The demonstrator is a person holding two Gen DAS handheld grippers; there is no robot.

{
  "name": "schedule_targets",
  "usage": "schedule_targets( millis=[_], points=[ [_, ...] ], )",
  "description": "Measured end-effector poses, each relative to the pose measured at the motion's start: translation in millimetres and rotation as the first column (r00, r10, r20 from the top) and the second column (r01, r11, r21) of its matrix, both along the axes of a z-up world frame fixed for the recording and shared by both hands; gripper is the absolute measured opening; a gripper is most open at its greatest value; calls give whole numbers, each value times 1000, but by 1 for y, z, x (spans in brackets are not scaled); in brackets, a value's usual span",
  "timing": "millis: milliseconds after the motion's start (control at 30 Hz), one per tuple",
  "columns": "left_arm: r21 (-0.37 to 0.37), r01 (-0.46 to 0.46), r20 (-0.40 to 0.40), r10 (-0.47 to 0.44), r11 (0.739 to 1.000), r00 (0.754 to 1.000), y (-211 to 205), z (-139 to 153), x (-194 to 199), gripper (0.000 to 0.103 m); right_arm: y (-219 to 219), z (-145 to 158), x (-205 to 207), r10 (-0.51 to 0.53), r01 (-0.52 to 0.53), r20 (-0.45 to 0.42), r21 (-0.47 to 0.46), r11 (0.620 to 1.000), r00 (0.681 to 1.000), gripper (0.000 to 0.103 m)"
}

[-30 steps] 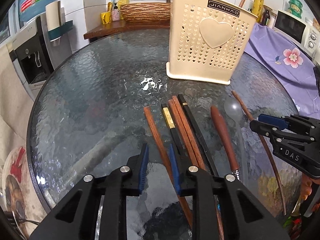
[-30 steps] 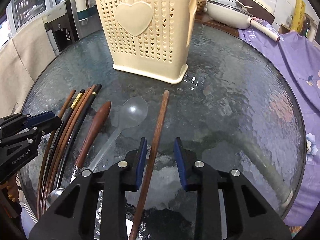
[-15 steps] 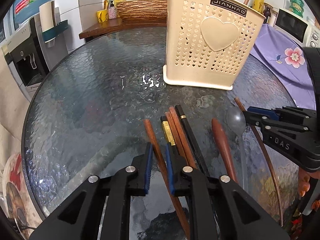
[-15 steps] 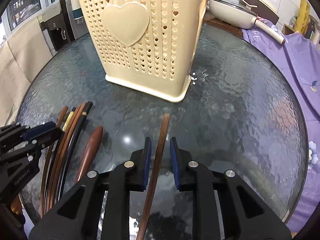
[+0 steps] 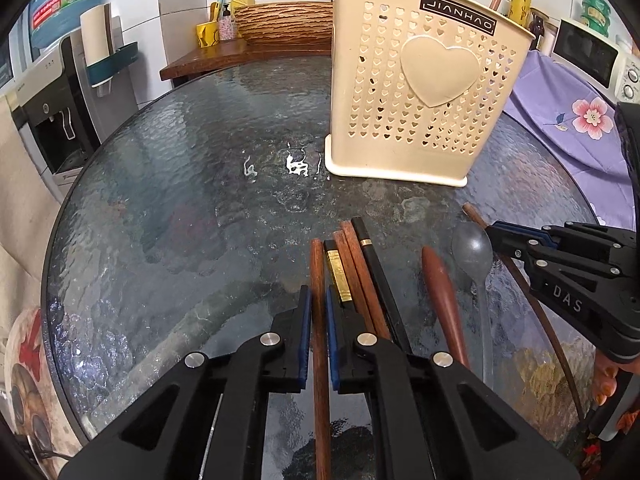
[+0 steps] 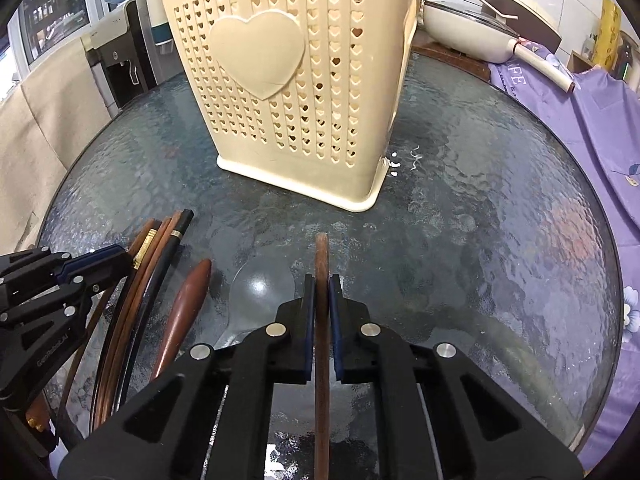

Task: Organize utensils
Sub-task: 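Grasp a wooden chopstick with the left tool while the right tool grasps another chopstick, then lift and carry the chopsticks in both tools over the cream basket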

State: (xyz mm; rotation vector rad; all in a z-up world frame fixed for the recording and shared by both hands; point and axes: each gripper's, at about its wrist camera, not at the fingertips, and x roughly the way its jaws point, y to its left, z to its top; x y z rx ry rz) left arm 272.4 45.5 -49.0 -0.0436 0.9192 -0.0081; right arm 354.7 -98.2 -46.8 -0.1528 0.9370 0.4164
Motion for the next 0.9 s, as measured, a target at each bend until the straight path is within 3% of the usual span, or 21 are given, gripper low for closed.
schedule_targets(
  millis=[300,667,900],
  points=[
    [-46,-1,39,3,999,999,8,13,-1,7,-23,17,-3,-1,-2,27,114,994,1000,8],
    [-84,40,254,-17,996,967,10,90,-26,7,-62,84,-20,48,-84,112,350,933,993,8],
    [-109,80,311,-42,991,950,6,121,-35,7,-74,123,-39,64,-138,198,388,911,978,8]
  ],
)
